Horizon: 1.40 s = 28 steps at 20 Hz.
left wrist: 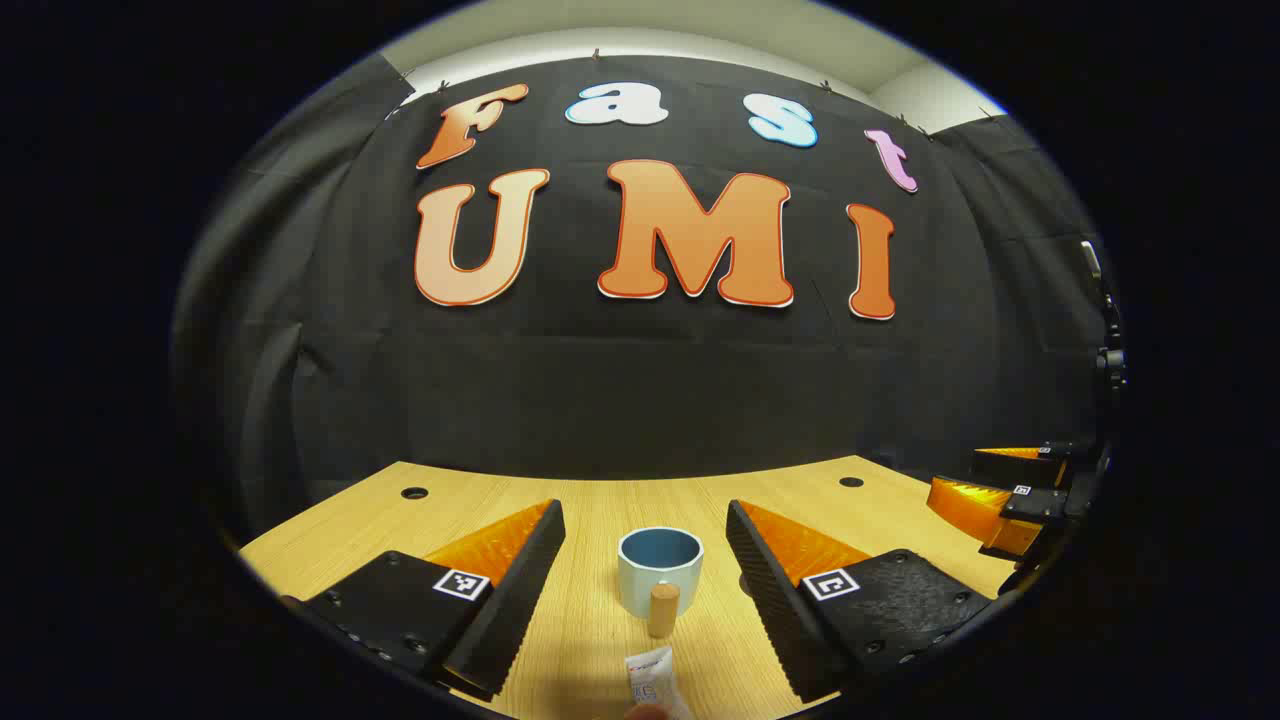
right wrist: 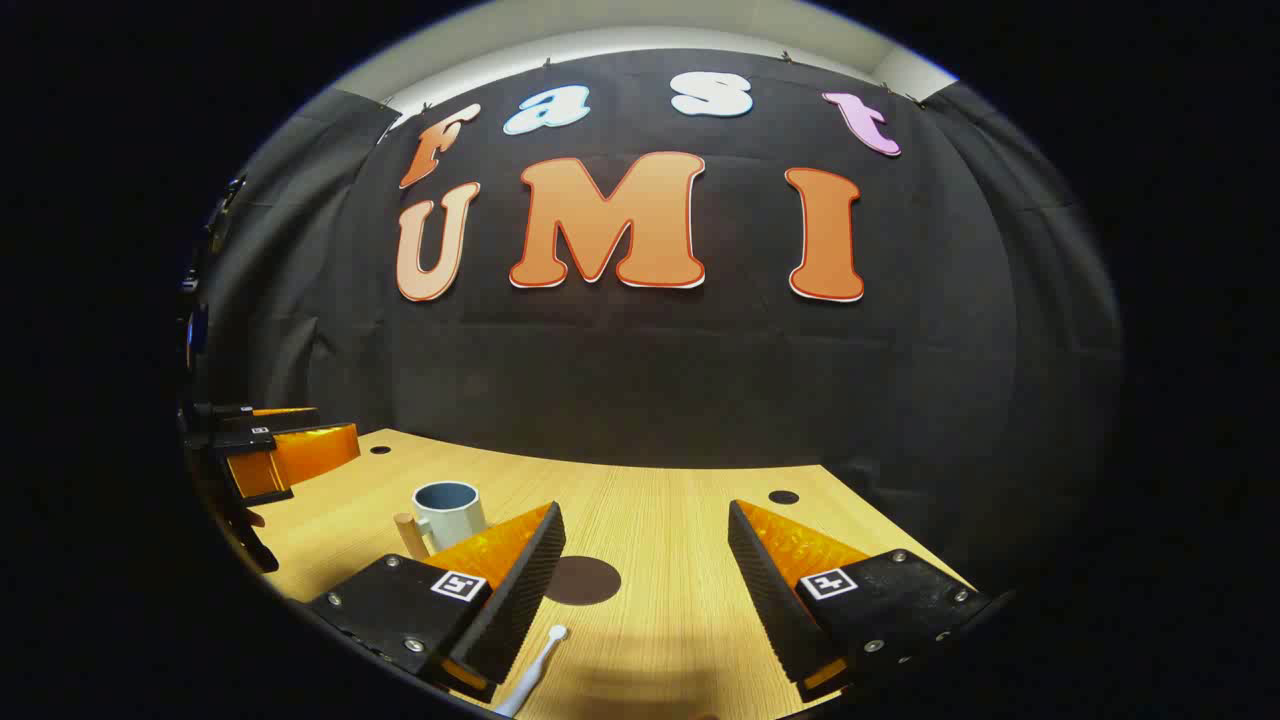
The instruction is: Put the toothbrush and toothpaste on the desktop into the cup, then pick up the cup and place it on the coaster on the desktop.
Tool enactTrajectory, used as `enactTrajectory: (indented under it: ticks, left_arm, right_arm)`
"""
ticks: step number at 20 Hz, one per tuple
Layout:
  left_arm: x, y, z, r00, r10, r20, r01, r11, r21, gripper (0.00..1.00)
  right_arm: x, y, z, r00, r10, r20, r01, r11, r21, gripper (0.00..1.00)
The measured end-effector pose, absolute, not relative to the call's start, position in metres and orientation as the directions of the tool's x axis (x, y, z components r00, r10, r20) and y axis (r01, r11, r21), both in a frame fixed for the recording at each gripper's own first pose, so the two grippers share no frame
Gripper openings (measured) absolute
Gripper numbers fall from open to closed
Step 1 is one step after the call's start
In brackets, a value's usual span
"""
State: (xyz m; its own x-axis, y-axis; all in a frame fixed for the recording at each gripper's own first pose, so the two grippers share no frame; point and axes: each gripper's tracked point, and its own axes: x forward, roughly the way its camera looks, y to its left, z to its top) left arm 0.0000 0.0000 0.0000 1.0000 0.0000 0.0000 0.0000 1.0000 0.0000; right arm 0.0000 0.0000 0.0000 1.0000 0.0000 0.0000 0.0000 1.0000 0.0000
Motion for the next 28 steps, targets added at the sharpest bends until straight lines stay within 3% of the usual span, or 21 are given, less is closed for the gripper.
enactTrajectory:
  ticks: [4, 14, 21, 26, 28]
  left_arm:
    - [0.002, -0.005, -0.008, 0.998, -0.016, -0.055, 0.016, 1.000, -0.013, 0.98]
    - [0.004, 0.001, -0.021, 0.980, -0.026, -0.197, 0.009, 0.996, -0.087, 0.97]
    - [0.000, -0.022, -0.068, 0.885, -0.157, -0.437, 0.076, 0.977, -0.197, 0.95]
    - [0.004, -0.023, -0.099, 0.818, -0.179, -0.547, 0.072, 0.975, -0.211, 0.96]
    - [0.001, -0.025, -0.105, 0.795, -0.192, -0.575, 0.075, 0.972, -0.222, 0.88]
  right_arm:
    - [0.002, -0.007, -0.003, 0.998, -0.026, -0.061, 0.025, 1.000, -0.006, 0.98]
    - [-0.003, 0.004, 0.003, 0.994, 0.028, -0.110, -0.027, 1.000, 0.007, 0.98]
    - [-0.004, 0.011, -0.006, 0.974, 0.079, -0.212, -0.083, 0.997, -0.008, 0.98]
    - [-0.005, 0.024, -0.033, 0.923, 0.138, -0.359, -0.148, 0.989, -0.002, 0.90]
    - [-0.009, 0.034, -0.052, 0.885, 0.170, -0.434, -0.180, 0.984, 0.019, 0.83]
